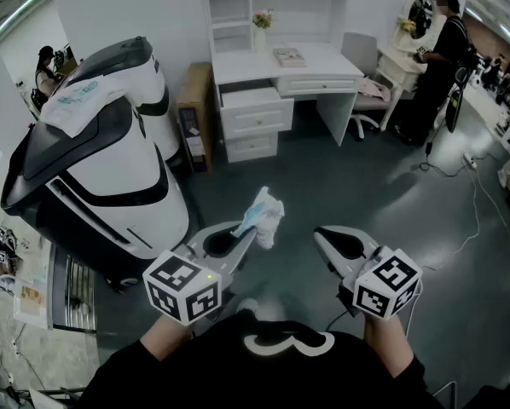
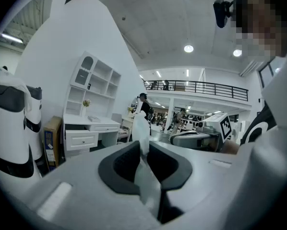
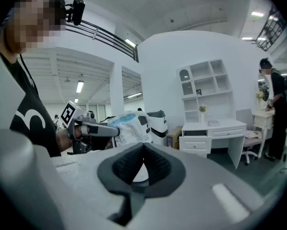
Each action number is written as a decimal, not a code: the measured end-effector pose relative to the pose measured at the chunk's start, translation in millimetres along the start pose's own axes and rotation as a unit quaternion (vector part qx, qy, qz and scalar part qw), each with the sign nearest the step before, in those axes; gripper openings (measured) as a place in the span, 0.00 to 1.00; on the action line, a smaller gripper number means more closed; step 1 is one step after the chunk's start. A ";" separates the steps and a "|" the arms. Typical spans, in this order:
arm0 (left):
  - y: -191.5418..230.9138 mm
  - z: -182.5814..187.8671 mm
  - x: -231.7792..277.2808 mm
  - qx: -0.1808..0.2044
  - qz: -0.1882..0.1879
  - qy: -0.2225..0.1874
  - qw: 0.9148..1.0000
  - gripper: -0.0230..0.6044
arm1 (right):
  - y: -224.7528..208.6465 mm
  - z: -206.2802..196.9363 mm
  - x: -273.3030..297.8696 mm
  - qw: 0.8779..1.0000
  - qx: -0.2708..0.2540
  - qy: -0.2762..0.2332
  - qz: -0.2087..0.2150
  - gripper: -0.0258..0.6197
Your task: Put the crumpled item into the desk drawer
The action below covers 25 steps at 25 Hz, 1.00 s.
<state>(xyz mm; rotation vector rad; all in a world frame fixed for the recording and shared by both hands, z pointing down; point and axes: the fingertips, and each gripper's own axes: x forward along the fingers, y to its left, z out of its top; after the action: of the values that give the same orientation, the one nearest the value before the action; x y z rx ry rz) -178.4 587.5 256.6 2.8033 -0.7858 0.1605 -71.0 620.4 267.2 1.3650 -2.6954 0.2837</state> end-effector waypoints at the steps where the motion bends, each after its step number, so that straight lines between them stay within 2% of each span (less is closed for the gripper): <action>1: -2.3 -0.2 0.2 0.001 -0.001 0.000 1.000 0.11 | 0.7 -0.1 -1.6 1.000 -0.001 -0.001 0.000 0.04; 11: -13.9 7.3 13.2 0.008 -0.010 0.007 1.000 0.11 | -14.0 -0.4 -13.2 1.000 0.006 0.000 -0.005 0.04; 16: -0.4 2.6 28.3 0.003 -0.012 0.015 1.000 0.11 | -23.7 -14.4 0.0 1.000 0.014 0.018 0.002 0.04; 25: 44.7 -17.6 75.9 -0.008 -0.018 0.028 0.999 0.11 | -78.9 -25.9 34.6 1.000 0.019 0.014 -0.018 0.04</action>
<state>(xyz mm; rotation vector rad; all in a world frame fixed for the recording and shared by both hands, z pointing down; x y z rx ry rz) -138.0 516.7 294.5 2.7822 -0.7209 0.2243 -27.5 553.0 307.9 1.4067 -2.6538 0.3498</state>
